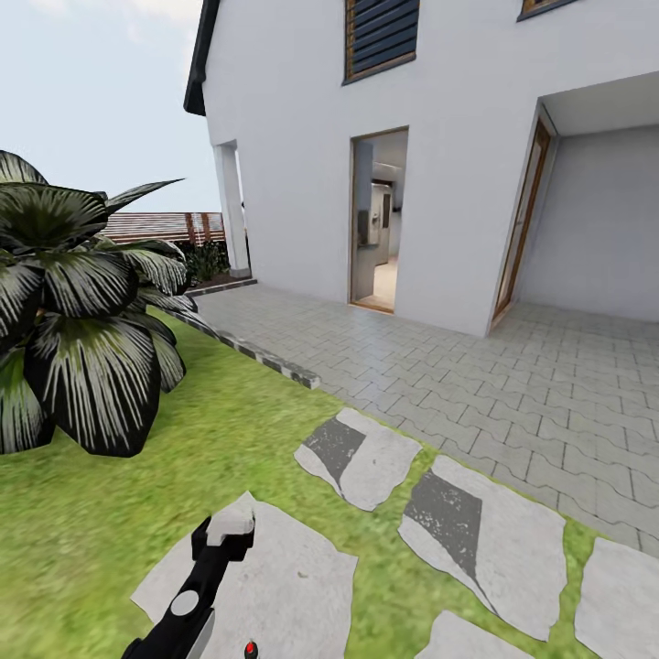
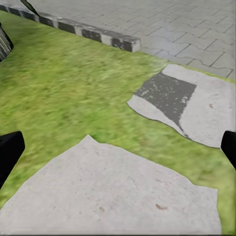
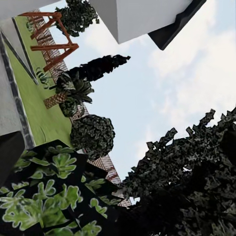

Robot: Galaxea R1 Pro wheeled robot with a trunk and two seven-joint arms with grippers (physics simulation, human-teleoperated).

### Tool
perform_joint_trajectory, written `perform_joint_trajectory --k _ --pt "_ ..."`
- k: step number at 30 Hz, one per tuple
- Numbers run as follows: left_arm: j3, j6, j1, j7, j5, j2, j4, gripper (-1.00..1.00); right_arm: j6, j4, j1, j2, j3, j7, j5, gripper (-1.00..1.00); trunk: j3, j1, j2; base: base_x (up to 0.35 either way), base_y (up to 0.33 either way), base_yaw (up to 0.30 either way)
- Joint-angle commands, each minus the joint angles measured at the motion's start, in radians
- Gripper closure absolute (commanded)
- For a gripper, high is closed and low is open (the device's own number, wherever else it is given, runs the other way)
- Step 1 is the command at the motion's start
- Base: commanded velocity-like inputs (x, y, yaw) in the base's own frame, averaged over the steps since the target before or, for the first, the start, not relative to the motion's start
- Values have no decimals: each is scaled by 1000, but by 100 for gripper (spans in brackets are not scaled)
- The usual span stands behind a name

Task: In the garden, pick up the pesticide atomizer on the floor and spray pesticide onto both trees until each tree trunk is fully covered.

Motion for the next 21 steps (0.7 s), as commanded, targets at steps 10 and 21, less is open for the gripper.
perform_joint_trajectory --k 10,21 --pt "2 -2 0 5 0 0 71 -100 0 1 0 12 0 9 -1 -100 0 0 0 0 0 0" --pt "-1 -62 0 36 1 -50 -20 -100 0 1 0 13 -1 8 1 -100 -19 23 -42 0 0 0"
